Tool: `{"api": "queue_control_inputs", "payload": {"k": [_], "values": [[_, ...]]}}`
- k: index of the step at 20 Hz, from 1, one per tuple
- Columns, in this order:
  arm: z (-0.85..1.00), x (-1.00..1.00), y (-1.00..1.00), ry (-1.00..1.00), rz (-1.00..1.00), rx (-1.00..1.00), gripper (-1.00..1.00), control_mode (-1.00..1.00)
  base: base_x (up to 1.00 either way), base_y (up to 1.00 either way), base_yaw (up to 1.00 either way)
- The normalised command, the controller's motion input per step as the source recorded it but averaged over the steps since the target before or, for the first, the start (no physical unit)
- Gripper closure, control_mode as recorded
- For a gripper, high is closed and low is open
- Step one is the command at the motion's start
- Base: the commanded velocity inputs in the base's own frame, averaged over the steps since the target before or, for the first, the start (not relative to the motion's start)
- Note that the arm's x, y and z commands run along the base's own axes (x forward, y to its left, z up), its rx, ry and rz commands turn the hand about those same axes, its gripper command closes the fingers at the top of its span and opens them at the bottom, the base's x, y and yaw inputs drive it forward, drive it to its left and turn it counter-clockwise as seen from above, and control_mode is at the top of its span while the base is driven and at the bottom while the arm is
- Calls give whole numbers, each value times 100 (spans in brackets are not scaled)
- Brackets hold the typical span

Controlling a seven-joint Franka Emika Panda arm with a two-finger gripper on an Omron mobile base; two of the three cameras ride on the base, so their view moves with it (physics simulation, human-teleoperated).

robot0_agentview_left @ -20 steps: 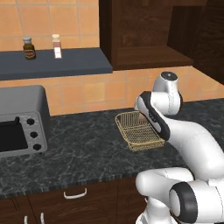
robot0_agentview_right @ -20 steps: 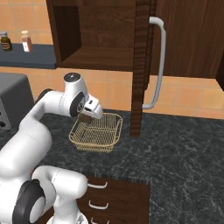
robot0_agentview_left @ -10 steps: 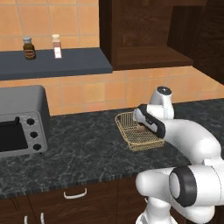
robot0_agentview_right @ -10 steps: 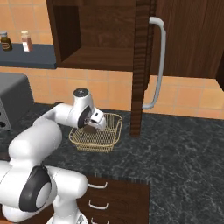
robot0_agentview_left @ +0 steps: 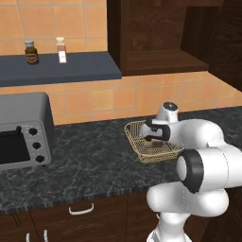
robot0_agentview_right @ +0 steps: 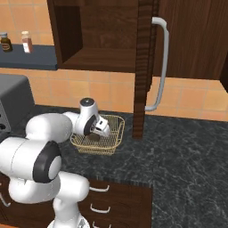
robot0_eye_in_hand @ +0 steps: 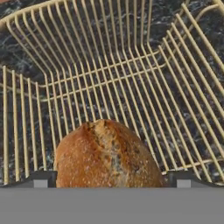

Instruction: Open the cabinet, pick up the bread from the cabinet and place it in the basket. Then move the basket to the dining counter.

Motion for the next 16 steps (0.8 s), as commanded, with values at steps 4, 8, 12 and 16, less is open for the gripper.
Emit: {"api": "queue_control_inputs", "payload": {"k": [4,8,12,16], "values": [[-39,42,4,-1,3,0,-100,-100,0,0,0],[-23,46,0,-3,3,0,-100,-100,0,0,0],[-2,21,0,-7,1,0,-100,-100,0,0,0],[5,-20,0,0,0,0,-100,-100,0,0,0]]}}
